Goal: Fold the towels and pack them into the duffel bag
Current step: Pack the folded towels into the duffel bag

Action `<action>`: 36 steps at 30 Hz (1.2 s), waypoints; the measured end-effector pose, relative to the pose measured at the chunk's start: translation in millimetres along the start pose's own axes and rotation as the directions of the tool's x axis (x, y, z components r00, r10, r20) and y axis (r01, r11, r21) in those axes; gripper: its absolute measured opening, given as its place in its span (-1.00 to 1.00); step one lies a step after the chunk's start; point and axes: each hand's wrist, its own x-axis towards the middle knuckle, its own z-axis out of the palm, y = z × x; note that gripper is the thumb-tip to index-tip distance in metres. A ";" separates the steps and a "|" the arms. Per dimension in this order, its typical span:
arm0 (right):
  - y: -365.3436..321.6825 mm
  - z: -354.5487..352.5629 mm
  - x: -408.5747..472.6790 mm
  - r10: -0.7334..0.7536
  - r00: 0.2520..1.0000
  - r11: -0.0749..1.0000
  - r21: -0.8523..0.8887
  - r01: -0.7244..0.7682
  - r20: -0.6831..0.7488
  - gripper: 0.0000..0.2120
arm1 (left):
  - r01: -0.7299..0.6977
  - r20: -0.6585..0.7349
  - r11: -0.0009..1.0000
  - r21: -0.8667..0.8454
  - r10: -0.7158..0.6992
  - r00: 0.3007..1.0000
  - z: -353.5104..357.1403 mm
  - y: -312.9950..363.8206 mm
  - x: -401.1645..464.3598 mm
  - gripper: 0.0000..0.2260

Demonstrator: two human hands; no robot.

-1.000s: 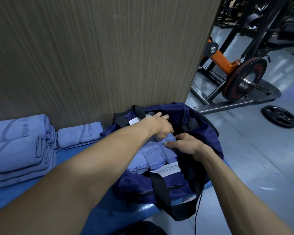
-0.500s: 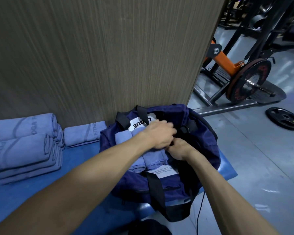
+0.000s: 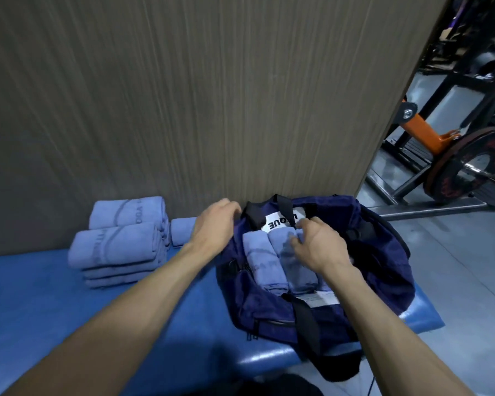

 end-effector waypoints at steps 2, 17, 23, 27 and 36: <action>-13.5 0.2 -1.5 -0.033 0.999 0.999 0.030 0.033 -0.014 -0.68 | 0.121 0.179 0.964 0.238 -0.166 0.970 -12.6 -20.8 8.3 -0.79; -9.0 15.5 -15.1 0.003 1.000 0.997 0.073 -0.004 0.023 -0.62 | -0.004 0.480 0.833 0.554 -0.315 0.818 -14.3 -44.0 30.1 -0.48; -9.5 18.1 -21.4 -0.014 0.999 0.995 0.096 0.009 0.047 -0.64 | 0.092 0.514 0.887 0.453 -0.344 0.786 -13.1 -38.9 26.8 -0.43; -3.4 10.7 -24.4 -0.010 0.999 0.990 0.140 0.004 0.041 -0.62 | 0.043 0.471 0.916 0.400 -0.246 0.847 -27.7 -36.2 30.1 -0.58; 11.3 -5.6 -25.4 -0.081 0.980 0.886 0.438 0.155 -0.183 -0.57 | -0.228 0.366 0.785 0.576 0.002 0.931 -101.7 55.3 59.3 -0.74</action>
